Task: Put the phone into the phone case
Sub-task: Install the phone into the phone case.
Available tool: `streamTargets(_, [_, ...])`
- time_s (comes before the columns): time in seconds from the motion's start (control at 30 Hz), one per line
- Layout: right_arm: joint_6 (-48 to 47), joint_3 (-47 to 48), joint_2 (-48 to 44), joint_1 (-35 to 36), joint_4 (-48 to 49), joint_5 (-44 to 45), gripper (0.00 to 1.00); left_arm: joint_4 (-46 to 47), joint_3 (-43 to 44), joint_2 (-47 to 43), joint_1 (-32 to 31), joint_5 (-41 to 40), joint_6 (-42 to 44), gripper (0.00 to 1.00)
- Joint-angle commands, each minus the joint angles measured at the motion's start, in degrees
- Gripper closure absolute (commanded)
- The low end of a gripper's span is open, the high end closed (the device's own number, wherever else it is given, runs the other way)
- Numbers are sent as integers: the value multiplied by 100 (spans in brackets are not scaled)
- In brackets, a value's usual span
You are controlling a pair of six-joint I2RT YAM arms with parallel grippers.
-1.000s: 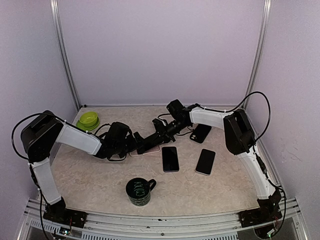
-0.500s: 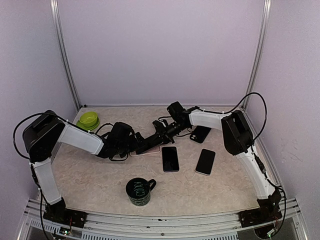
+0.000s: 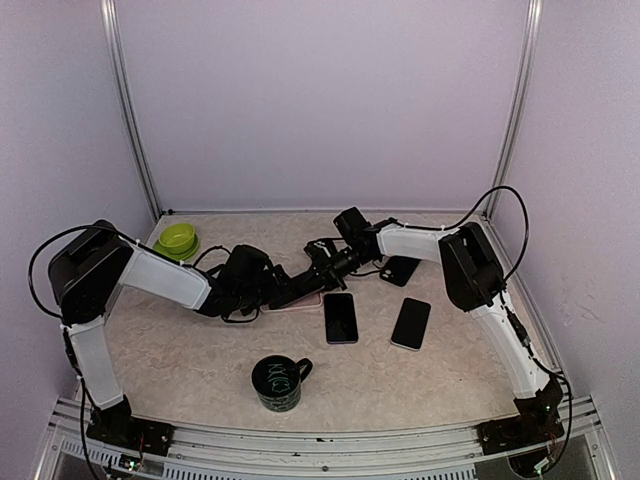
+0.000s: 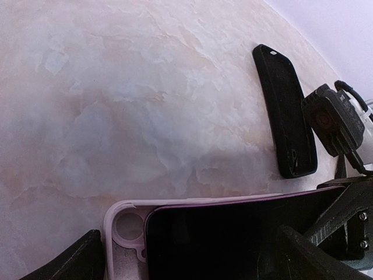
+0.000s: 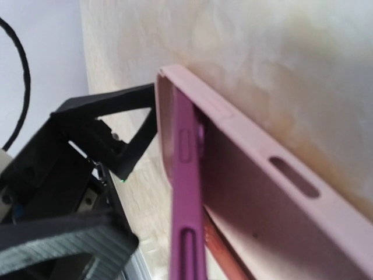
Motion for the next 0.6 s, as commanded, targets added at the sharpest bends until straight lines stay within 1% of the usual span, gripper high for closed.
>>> streamTargets(0.0, [293,-307,300,217,166,117,100,-160,111,135,-216,162,-216,1])
streamTargets(0.57, [483,-344,505,327,474,-94,100,376,24,306,-328,485,-113,1])
